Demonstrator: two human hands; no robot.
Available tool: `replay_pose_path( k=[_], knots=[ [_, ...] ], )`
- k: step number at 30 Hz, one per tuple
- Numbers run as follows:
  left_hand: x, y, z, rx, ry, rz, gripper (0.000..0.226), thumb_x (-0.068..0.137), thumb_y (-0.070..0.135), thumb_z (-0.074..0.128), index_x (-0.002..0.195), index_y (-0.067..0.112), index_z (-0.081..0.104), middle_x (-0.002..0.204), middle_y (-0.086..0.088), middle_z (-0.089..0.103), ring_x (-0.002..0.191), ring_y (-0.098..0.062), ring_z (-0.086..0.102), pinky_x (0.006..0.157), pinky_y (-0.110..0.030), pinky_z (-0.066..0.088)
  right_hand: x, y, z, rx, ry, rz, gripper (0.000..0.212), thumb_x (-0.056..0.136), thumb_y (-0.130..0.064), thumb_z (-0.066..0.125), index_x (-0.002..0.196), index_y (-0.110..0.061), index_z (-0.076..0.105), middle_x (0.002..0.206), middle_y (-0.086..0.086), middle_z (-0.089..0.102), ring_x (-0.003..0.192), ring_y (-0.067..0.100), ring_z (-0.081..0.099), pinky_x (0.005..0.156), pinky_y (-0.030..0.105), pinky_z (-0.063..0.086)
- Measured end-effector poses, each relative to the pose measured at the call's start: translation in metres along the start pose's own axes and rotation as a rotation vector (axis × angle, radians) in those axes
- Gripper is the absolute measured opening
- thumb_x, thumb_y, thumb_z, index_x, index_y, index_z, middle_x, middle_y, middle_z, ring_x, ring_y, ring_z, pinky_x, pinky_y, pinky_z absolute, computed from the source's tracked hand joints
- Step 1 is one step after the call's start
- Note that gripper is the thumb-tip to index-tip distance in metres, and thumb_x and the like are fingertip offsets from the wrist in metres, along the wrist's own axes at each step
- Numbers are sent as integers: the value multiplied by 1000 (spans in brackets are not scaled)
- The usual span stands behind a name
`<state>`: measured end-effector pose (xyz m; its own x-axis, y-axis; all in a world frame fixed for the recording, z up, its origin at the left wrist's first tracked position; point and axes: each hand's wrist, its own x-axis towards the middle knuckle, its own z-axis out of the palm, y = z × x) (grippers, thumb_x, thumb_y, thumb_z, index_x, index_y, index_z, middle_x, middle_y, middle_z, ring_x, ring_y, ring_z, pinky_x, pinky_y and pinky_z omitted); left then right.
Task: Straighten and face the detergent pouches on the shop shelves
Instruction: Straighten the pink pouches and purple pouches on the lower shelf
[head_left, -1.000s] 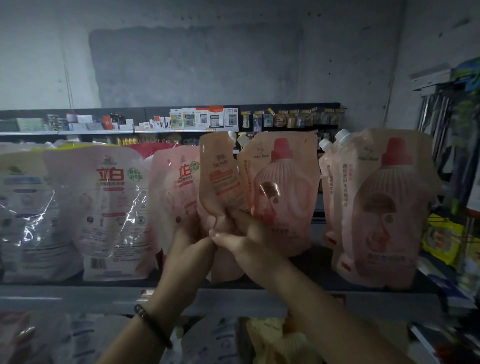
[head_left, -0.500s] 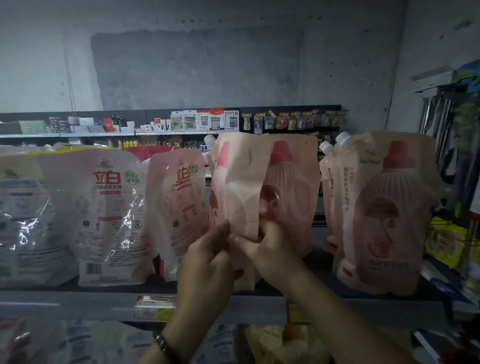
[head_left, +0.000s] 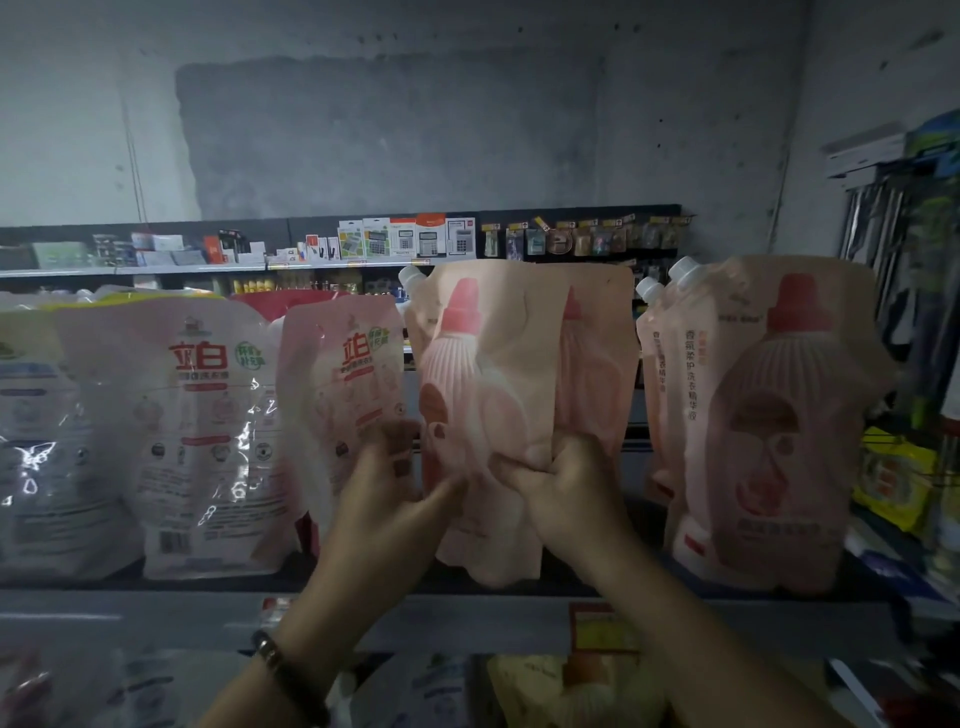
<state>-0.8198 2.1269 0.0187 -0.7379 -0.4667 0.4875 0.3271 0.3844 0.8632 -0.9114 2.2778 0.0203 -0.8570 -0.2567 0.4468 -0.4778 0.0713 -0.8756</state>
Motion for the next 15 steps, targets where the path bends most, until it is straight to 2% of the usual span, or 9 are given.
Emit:
replay_pose_path(
  k=[2,3,5,7,10,12,14,15],
  knots=[
    [8,-4,2,67,-104,-37,69,69,46,92,116,65,44,124,14,65,117,-8,66,97,-35,56,4,1,-8,26,-14,43,23,92,-22,82,85,-2,73,79,12,76,77,25,76,76,46,63],
    [14,-9,3,132,-142,-55,79,71,43,95,125,61,40,127,17,60,119,-6,62,97,-30,54,6,2,-11,31,-13,58,27,92,-23,82,86,1,71,82,16,75,79,28,75,77,47,62],
    [25,-17,4,229,-188,-119,97,63,50,99,139,38,40,131,15,59,119,-5,60,96,-26,53,11,6,-19,51,-18,81,28,91,-24,82,89,2,71,85,15,75,84,28,76,79,46,63],
    [34,-29,5,183,-239,-167,112,50,60,101,142,33,44,136,10,64,125,-11,65,101,-36,58,16,8,-28,83,-68,108,31,92,-20,81,93,9,70,93,20,76,91,29,77,86,45,65],
    [36,-29,7,54,-341,-171,87,61,31,101,134,34,53,128,9,73,117,-5,71,91,-26,61,20,5,-44,108,-128,164,32,91,-16,81,104,11,69,104,21,77,98,26,77,94,48,62],
    [37,-29,8,14,-435,-184,80,66,23,99,135,31,59,129,11,75,121,-8,70,99,-33,60,21,3,-54,131,-148,186,25,91,-13,81,106,4,71,103,15,79,98,23,78,96,50,62],
    [38,-29,7,18,-512,-184,76,69,25,99,136,30,63,133,9,74,126,-13,68,108,-44,55,21,4,-62,146,-145,189,24,91,-13,81,107,3,72,104,12,80,102,25,78,99,53,60],
    [39,-30,7,38,-520,-170,73,70,25,99,135,30,65,133,9,73,127,-14,68,109,-45,54,21,5,-67,157,-137,191,23,92,-13,80,108,2,73,105,11,81,104,25,77,100,53,59]
  ],
)
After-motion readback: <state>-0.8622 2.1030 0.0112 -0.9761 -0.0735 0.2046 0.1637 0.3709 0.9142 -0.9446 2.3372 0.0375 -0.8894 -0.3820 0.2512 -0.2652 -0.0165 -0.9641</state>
